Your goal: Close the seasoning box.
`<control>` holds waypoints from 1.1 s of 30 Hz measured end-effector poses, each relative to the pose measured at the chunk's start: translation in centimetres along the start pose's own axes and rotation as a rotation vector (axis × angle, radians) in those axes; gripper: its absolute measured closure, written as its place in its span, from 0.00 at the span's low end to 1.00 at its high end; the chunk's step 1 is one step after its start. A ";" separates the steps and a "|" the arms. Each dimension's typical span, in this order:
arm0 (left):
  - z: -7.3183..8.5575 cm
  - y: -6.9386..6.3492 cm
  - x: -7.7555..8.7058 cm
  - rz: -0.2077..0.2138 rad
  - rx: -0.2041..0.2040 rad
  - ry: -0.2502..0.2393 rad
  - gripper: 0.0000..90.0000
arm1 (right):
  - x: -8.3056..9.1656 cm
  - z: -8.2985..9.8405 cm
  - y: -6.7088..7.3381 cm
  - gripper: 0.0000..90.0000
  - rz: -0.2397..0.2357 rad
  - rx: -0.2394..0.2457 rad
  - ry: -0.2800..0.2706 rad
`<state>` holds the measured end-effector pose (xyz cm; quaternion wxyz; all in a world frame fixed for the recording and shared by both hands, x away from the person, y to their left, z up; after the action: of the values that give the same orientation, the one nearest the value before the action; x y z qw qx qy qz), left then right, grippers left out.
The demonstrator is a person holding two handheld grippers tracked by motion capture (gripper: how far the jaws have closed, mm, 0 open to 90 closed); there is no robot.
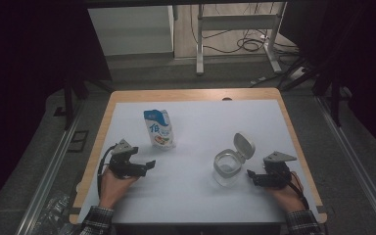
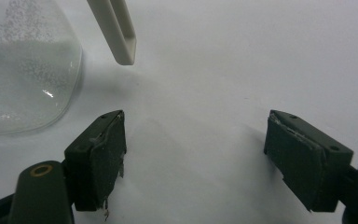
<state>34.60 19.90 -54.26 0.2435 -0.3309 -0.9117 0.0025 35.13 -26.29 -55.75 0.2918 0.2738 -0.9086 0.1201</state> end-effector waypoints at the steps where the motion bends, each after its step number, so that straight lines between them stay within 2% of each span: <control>1: -0.3 0.1 0.0 0.000 -0.001 -0.003 0.06 | 0.0 0.0 0.0 0.23 0.000 0.000 0.000; 5: -1.4 0.5 -0.2 0.019 -0.003 -0.031 0.07 | 0.0 0.0 0.0 0.23 -0.001 0.000 0.000; 10: -2.7 1.0 -0.5 0.046 0.016 -0.045 0.08 | 0.0 0.0 0.0 0.23 -0.001 0.000 0.000; 13: -3.2 1.3 -0.7 0.045 0.012 -0.052 0.08 | 0.0 0.0 0.0 0.23 -0.001 0.000 0.000; 19: -4.9 2.3 -1.3 0.107 0.003 -0.098 0.08 | 0.0 0.0 0.0 0.23 -0.002 -0.002 0.000; 25: -6.1 2.8 -1.5 0.119 -0.024 -0.127 0.14 | 0.0 0.0 0.0 0.23 -0.002 -0.004 -0.001; 30: -7.0 3.1 -1.8 0.116 -0.038 -0.130 0.21 | 0.0 0.0 0.0 0.23 -0.002 -0.004 -0.001; 33: -7.4 3.4 -1.9 0.129 -0.038 -0.132 0.27 | 0.0 0.0 0.0 0.23 -0.002 -0.004 -0.001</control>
<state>41.18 20.27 -49.14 0.1759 -0.3926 -0.9024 0.0224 35.14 -26.28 -55.77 0.2919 0.2743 -0.9087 0.1179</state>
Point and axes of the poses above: each handheld gripper's, and its own axes: x roughly backward along the jaws, z roughly out of its underside, y roughly to its left, the point moved 4 cm from there along -x, roughly forward along the jaws, and after that the axes turned 7 degrees about -y, right-handed, at the moved point
